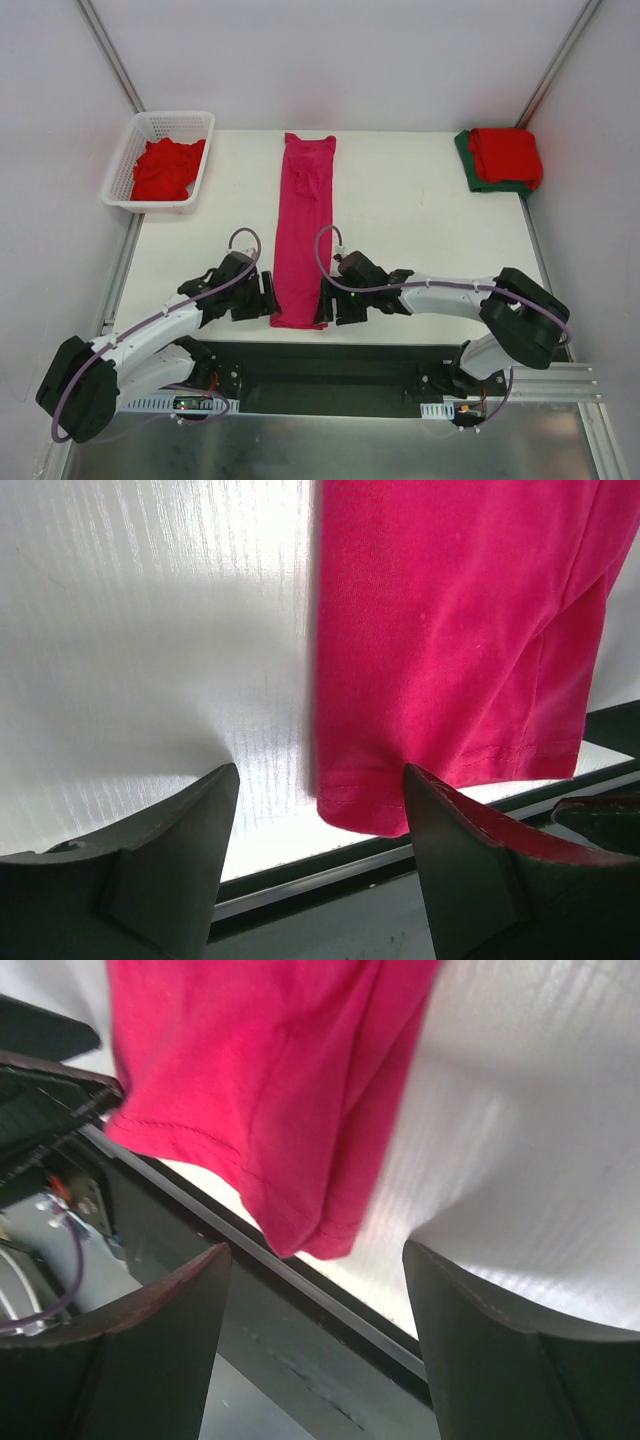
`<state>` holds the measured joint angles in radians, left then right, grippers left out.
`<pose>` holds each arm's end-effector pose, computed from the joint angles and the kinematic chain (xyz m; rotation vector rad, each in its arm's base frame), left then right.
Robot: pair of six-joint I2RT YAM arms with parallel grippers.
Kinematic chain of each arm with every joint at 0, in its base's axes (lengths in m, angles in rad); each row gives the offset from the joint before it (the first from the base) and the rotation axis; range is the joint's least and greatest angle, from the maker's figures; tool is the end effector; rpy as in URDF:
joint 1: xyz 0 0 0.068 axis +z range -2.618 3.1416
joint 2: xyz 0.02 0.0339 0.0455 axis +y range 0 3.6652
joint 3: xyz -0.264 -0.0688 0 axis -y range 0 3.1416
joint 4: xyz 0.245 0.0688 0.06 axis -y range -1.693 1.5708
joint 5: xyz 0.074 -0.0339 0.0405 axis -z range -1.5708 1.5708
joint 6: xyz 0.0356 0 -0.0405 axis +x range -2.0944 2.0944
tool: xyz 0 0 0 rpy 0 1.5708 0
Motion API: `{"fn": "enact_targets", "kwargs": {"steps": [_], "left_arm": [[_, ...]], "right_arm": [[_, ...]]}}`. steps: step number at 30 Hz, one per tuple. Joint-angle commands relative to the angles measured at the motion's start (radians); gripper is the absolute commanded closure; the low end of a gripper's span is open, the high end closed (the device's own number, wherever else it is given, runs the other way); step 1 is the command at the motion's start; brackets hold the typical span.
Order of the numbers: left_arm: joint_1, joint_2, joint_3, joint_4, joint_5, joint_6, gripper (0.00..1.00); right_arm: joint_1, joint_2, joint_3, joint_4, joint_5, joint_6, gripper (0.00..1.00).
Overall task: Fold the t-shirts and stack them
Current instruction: Grab the bottom of the folded rectangular tshirt with both arms
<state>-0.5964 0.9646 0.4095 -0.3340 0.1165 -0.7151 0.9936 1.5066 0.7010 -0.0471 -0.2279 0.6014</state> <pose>0.1452 -0.1036 0.1674 -0.1000 2.5857 -0.6791 0.1502 0.2454 0.1600 -0.6271 2.5734 0.9223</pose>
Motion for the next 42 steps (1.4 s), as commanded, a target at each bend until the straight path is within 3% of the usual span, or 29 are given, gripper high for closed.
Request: {"fn": "enact_targets", "kwargs": {"steps": [1,5,10,26,35,42], "left_arm": [[-0.009,-0.041,-0.035,-0.022,-0.043,-0.018,0.32],[-0.009,-0.092,-0.046,-0.002,-0.035,-0.021,0.33],[-0.011,-0.092,-0.057,0.039,0.003,-0.027,0.41],[-0.013,-0.087,-0.120,0.202,0.112,-0.058,0.44],[-0.014,-0.102,-0.136,0.204,0.111,-0.063,0.54],[-0.014,-0.106,-0.140,0.205,0.106,-0.070,0.57]], "right_arm": [[0.005,0.024,-0.102,0.143,0.085,0.098,0.26],[0.010,0.038,-0.133,0.190,0.090,0.144,0.26],[0.022,0.020,-0.144,0.179,0.108,0.156,0.27],[0.043,-0.013,-0.130,0.066,0.176,0.155,0.27],[0.054,0.027,-0.100,0.061,0.171,0.149,0.51],[0.062,0.052,-0.086,0.062,0.165,0.146,0.59]]}}
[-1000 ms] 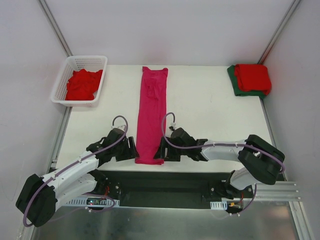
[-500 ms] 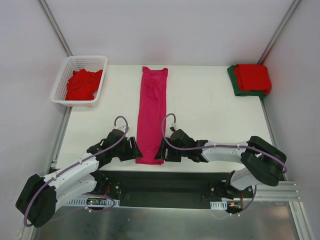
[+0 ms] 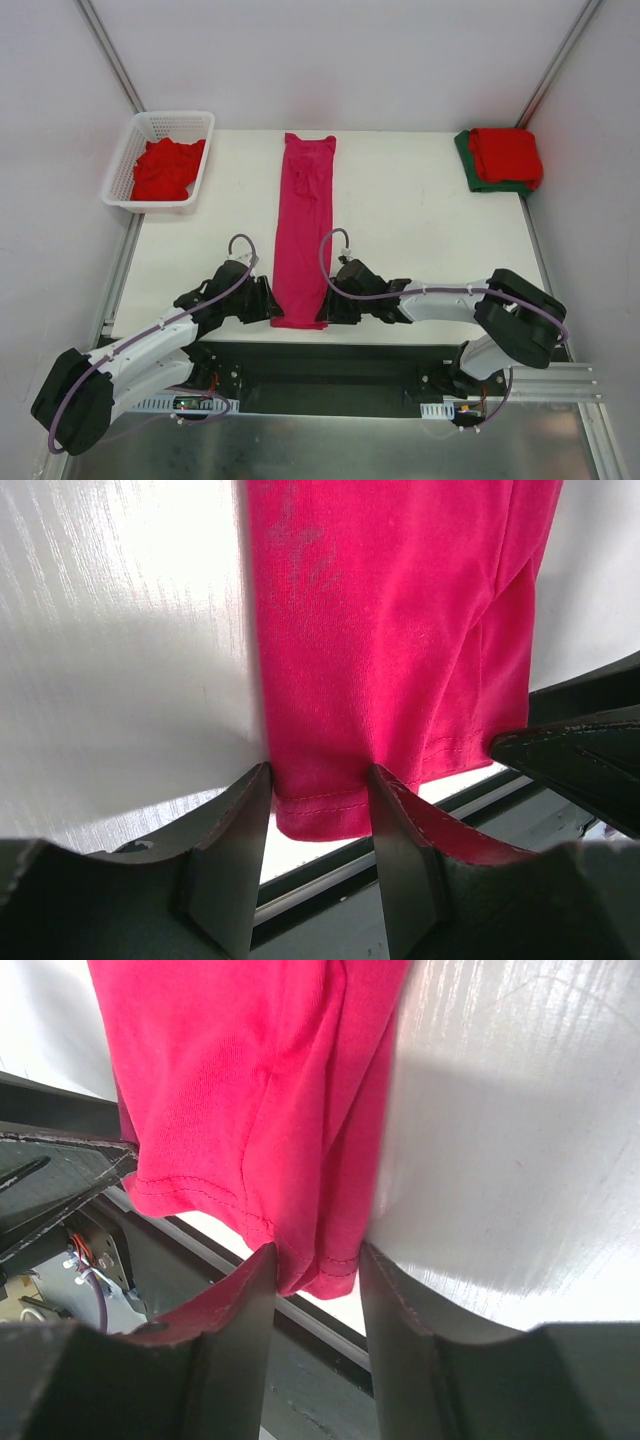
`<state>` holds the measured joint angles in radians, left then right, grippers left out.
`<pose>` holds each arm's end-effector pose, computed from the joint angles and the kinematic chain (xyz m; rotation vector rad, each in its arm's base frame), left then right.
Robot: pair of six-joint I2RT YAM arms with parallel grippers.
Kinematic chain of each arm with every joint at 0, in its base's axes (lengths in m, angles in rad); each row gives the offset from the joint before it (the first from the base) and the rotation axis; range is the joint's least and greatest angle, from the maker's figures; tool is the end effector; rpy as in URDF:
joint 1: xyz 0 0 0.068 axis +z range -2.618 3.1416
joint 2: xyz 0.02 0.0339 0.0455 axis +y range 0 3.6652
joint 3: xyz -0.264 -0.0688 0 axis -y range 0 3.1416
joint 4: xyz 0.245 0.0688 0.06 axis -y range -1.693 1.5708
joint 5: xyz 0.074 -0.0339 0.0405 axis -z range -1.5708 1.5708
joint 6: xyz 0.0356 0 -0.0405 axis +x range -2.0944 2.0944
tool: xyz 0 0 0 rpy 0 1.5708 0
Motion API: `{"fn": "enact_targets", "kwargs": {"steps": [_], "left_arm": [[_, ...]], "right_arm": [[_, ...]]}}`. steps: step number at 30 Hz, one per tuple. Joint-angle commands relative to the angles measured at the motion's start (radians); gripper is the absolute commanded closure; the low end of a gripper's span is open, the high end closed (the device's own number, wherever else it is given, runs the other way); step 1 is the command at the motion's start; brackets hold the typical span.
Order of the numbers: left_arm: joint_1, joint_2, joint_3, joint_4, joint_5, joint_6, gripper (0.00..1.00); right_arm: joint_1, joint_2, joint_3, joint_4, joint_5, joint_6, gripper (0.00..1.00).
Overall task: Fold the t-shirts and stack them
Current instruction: Grab the bottom of the folded rectangular tshirt with both arms
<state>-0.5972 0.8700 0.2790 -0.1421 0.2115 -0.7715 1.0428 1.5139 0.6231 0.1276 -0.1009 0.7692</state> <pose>0.1343 -0.1004 0.1558 -0.0987 2.4712 -0.8984 0.1404 0.2478 0.1487 -0.4038 2.5282 0.9405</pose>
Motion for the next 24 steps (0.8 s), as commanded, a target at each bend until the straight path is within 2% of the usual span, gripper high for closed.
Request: {"fn": "enact_targets", "kwargs": {"steps": [1,11,14,19,24], "left_arm": [[-0.013,-0.009,-0.008,0.013,0.009,-0.012,0.58],[-0.013,-0.008,-0.015,0.016,0.008,-0.015,0.60],[-0.012,-0.009,-0.015,0.019,0.003,-0.020,0.64],[-0.013,-0.003,-0.018,0.030,0.000,-0.029,0.78],[-0.012,-0.006,-0.024,0.044,0.000,-0.037,0.85]], "right_arm": [[0.013,0.049,-0.006,-0.112,0.038,-0.022,0.60],[0.022,0.075,0.004,-0.105,0.026,-0.021,0.68],[0.023,0.084,0.009,-0.103,0.021,-0.022,0.74],[0.025,0.098,0.020,-0.103,0.013,-0.027,0.84],[0.029,0.106,0.024,-0.103,0.015,-0.031,0.92]]}}
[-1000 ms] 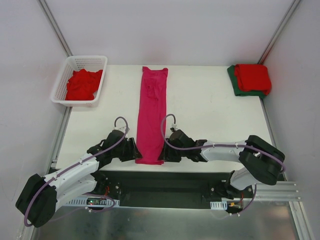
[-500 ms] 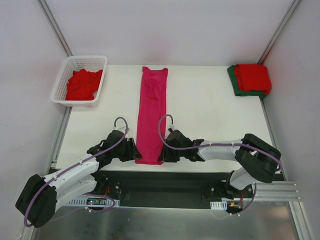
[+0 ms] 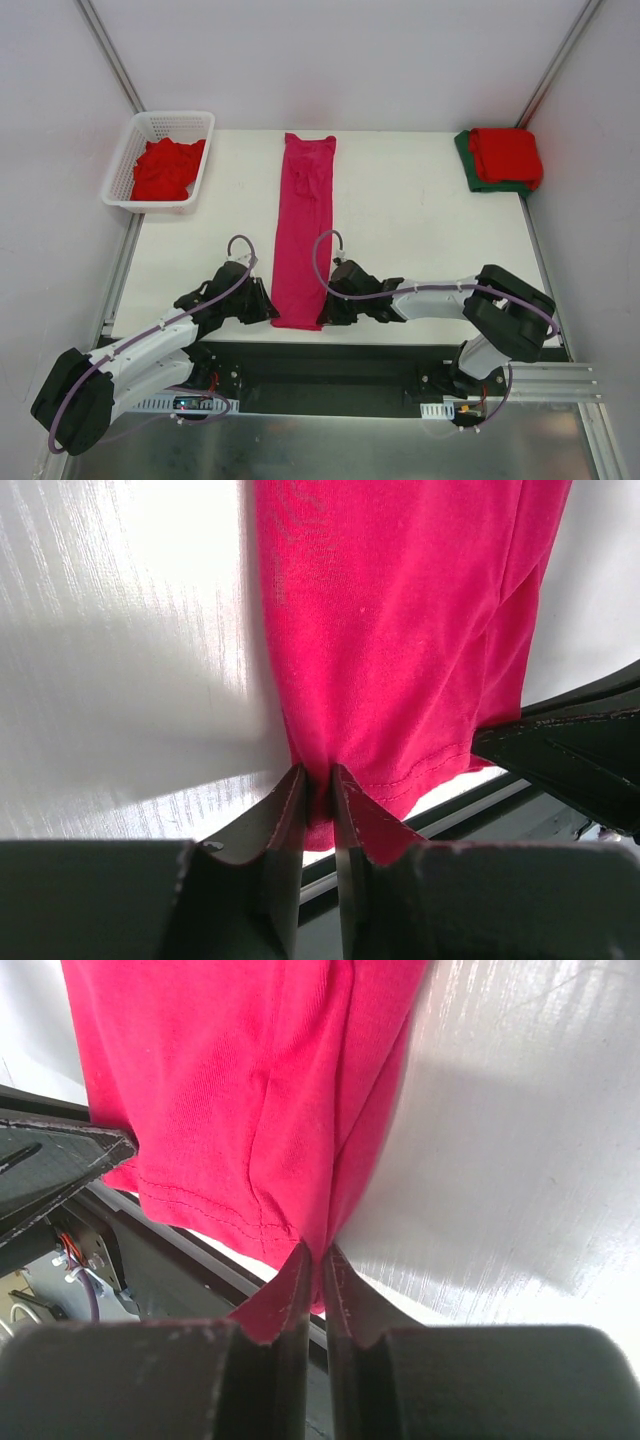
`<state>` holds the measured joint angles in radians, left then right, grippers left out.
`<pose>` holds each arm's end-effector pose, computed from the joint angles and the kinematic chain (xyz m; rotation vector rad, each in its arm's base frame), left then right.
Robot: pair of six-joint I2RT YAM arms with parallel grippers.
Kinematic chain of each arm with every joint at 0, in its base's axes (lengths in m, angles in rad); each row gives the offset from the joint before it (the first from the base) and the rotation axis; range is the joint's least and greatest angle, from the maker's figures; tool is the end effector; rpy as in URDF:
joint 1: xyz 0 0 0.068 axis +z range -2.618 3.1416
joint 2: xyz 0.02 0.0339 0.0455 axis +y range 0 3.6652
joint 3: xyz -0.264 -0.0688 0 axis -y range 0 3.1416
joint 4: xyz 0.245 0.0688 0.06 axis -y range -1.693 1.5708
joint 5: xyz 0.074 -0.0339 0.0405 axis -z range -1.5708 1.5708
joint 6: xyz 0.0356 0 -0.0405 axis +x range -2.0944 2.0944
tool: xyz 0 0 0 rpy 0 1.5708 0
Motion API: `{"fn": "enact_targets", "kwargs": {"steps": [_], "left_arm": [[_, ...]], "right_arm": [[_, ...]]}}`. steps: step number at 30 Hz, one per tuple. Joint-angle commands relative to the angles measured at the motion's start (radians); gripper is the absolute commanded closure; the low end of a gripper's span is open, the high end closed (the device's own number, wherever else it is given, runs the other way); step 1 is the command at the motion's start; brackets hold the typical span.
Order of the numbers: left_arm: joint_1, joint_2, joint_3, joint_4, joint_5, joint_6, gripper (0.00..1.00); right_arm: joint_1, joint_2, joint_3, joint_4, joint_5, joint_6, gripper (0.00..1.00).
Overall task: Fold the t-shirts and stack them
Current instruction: Grab the bottom of the folded rectangular tshirt with both arms
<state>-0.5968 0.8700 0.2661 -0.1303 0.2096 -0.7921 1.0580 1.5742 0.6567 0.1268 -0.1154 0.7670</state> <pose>0.1334 -0.0996 0.1526 -0.1261 2.4748 -0.9042 0.1409 0.2585 0.1417 -0.4372 2.5586 0.9356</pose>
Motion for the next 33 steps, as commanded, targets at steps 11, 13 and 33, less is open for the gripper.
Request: {"fn": "enact_targets", "kwargs": {"steps": [11,13,33], "left_arm": [[-0.014,-0.035,-0.018,0.037,0.020,-0.025,1.00],[-0.012,-0.043,-0.001,0.037,0.031,-0.022,1.00],[-0.012,0.032,0.277,-0.078,-0.065,0.088,1.00]], "right_arm": [[0.025,0.043,0.009,-0.113,0.029,-0.048,0.99],[0.030,0.033,0.024,-0.122,0.040,-0.063,0.99],[-0.007,-0.106,0.291,-0.518,0.269,-0.247,0.99]]}}
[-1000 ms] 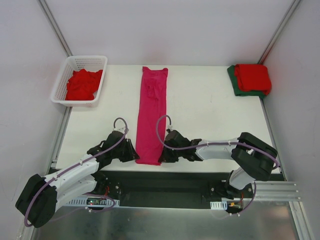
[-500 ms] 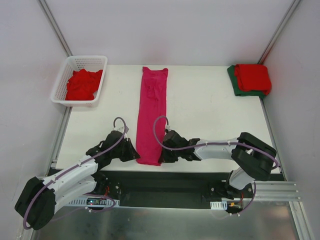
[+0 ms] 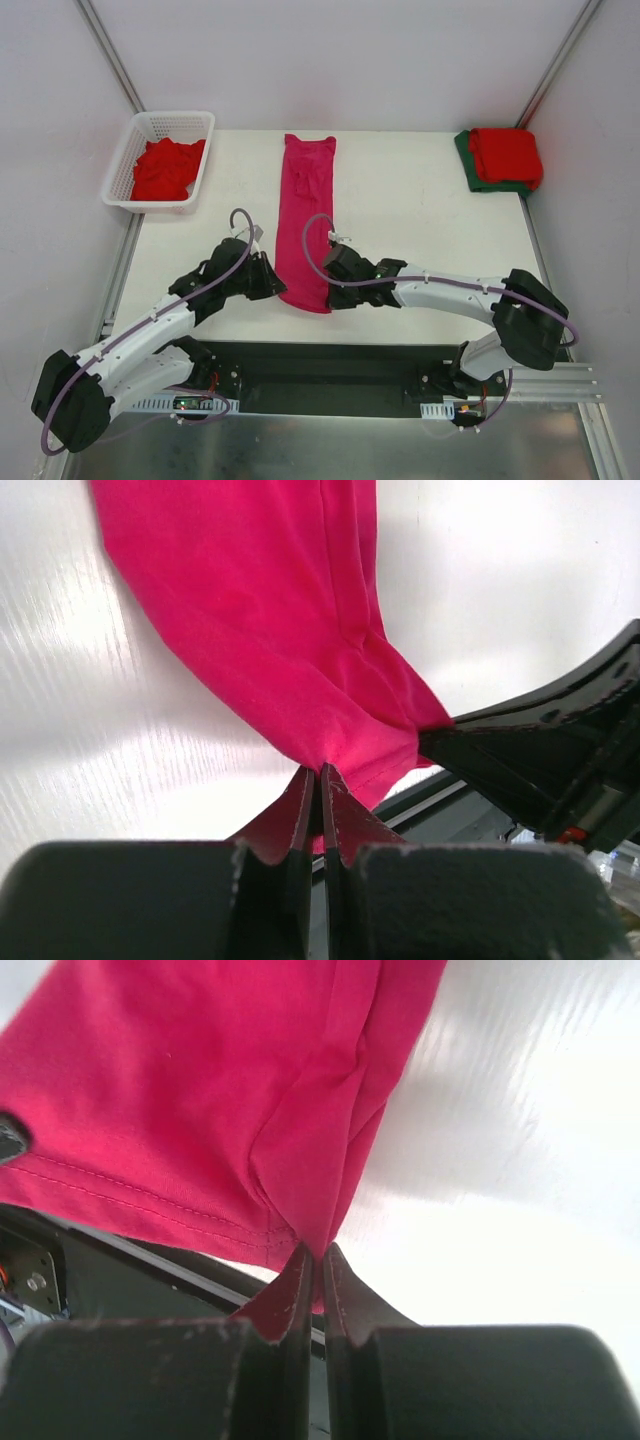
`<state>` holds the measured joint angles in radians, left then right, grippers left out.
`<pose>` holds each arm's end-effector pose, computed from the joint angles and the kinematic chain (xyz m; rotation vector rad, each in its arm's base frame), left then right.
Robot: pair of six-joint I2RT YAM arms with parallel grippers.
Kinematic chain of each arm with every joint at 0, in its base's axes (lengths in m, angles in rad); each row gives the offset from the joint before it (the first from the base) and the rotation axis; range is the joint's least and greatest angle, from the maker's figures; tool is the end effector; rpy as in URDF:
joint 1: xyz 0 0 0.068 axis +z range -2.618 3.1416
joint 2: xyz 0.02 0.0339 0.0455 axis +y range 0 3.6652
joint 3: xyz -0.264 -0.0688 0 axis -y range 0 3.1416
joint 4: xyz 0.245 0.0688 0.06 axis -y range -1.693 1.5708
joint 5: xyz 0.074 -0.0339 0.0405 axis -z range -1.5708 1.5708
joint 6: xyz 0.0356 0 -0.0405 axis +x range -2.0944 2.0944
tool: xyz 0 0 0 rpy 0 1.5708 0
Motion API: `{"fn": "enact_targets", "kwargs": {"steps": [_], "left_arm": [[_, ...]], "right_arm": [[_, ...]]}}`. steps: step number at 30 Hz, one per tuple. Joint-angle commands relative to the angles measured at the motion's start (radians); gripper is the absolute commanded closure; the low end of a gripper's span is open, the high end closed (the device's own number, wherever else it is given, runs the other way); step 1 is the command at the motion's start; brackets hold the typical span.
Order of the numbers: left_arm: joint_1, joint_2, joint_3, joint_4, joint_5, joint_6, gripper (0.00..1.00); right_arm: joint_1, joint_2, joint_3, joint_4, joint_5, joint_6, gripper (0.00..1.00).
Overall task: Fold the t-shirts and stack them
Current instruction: Grab the bottom of the folded rectangular tshirt with both arms, then fold the folded rectangular tshirt in 1/3 of the way
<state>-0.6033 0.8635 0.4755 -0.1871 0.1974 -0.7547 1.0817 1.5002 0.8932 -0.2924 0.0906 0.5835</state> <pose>0.1520 -0.1132 0.2178 -0.0506 2.3060 -0.9636 0.1461 0.2677 0.2007 -0.5928 2.4948 0.5835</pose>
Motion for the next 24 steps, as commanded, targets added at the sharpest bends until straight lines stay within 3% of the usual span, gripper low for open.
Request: {"fn": "enact_targets", "kwargs": {"steps": [1,11,24], "left_arm": [[-0.007,0.049,0.075,-0.022,-0.061,0.055,1.00],[0.010,0.147,0.158,0.009,-0.127,0.095,1.00],[0.112,0.330,0.311,0.136,-0.023,0.184,1.00]], "right_arm": [[-0.049,-0.028,0.061,-0.099,0.061,-0.071,0.99],[-0.180,0.008,0.134,-0.073,0.031,-0.146,0.99],[-0.296,0.167,0.355,-0.031,-0.113,-0.254,0.98]]}}
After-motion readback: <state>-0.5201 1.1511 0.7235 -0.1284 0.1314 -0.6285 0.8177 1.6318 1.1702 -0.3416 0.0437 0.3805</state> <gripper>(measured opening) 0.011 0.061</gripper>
